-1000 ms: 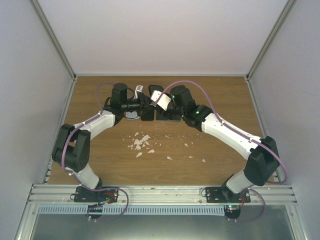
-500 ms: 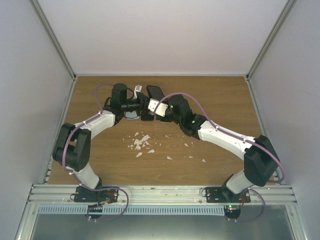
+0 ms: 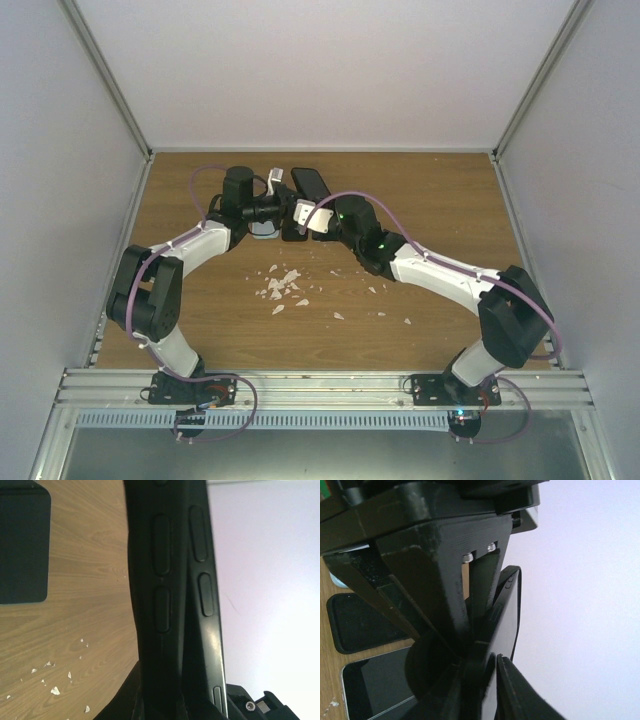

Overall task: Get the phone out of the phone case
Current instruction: Remove the phone case from the phone.

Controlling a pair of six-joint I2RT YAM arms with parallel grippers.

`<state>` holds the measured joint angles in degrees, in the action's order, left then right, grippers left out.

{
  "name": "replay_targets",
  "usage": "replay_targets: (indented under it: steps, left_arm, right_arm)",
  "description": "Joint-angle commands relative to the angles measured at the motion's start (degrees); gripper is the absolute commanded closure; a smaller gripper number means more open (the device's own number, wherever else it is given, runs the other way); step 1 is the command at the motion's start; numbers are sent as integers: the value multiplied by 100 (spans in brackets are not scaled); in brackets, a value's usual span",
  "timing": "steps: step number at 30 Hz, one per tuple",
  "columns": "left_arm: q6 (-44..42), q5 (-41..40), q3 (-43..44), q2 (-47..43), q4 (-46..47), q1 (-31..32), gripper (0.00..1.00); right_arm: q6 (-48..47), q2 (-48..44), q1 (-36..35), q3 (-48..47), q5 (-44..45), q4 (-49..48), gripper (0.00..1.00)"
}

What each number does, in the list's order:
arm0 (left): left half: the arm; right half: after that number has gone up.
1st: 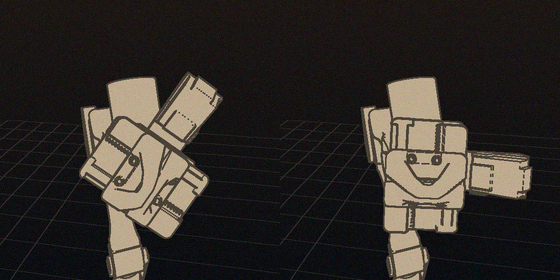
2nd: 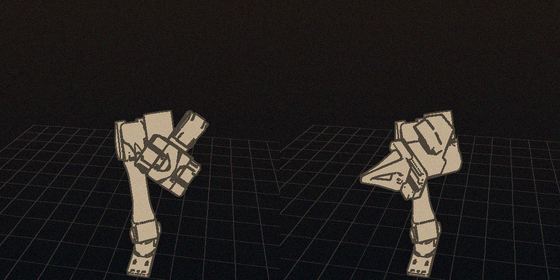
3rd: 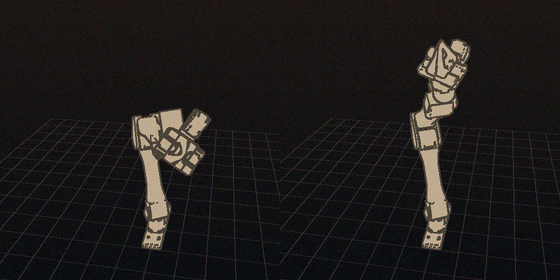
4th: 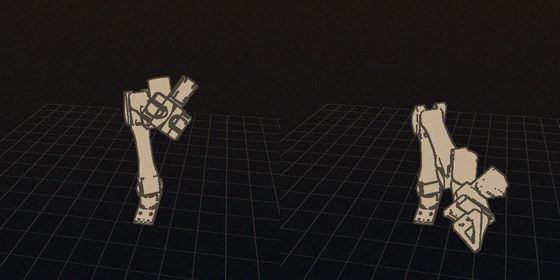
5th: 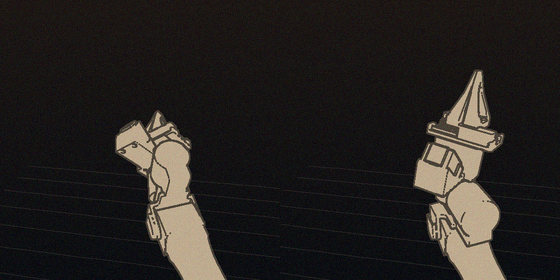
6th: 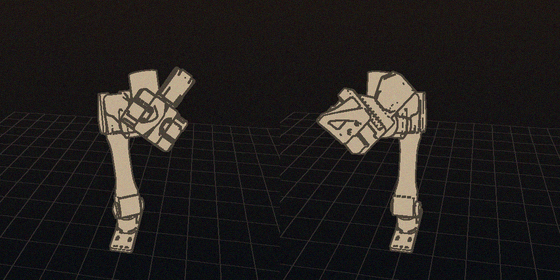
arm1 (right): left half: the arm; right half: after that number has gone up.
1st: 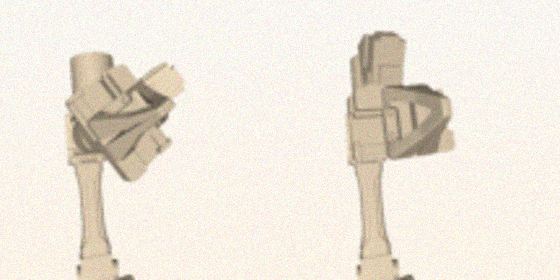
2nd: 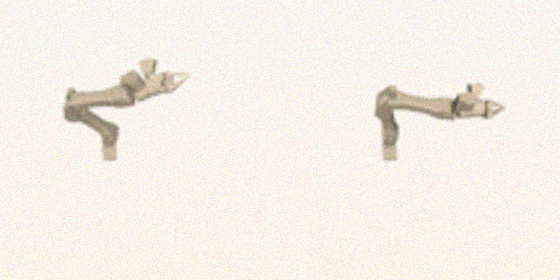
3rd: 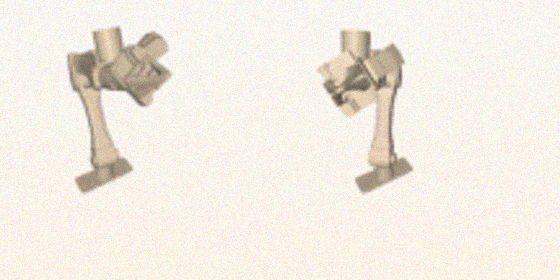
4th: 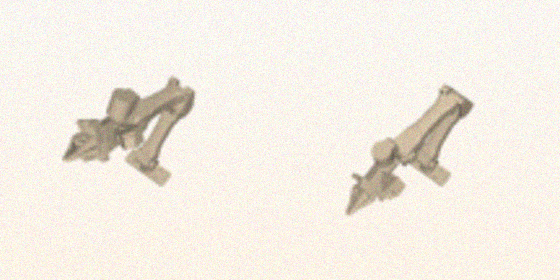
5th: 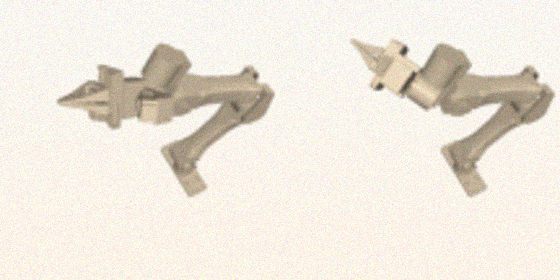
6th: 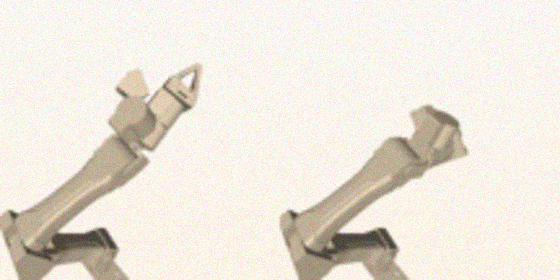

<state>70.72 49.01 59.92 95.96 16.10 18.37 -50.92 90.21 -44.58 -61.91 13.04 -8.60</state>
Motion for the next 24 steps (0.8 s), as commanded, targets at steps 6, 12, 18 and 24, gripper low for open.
replay_targets:
  steps: [6, 12, 18, 24]
  left_arm:
    - [-484, 1001, 165, -107, 246, 232, 100]
    - [-900, 526, 401, 50, -526, 178, 100]
    - [-1257, -164, 450, 124, -1190, 22, 100]
    - [-1528, -506, 442, 130, -1441, -44, 100]
  right_arm:
    - [459, 62, 443, -891, 263, 583, 100]
    - [1018, -109, 467, -1420, -236, 1445, 99]
    - [1295, -181, 468, -1768, -378, 1965, 100]
    - [1435, -186, 501, -2029, -477, 2248, 100]
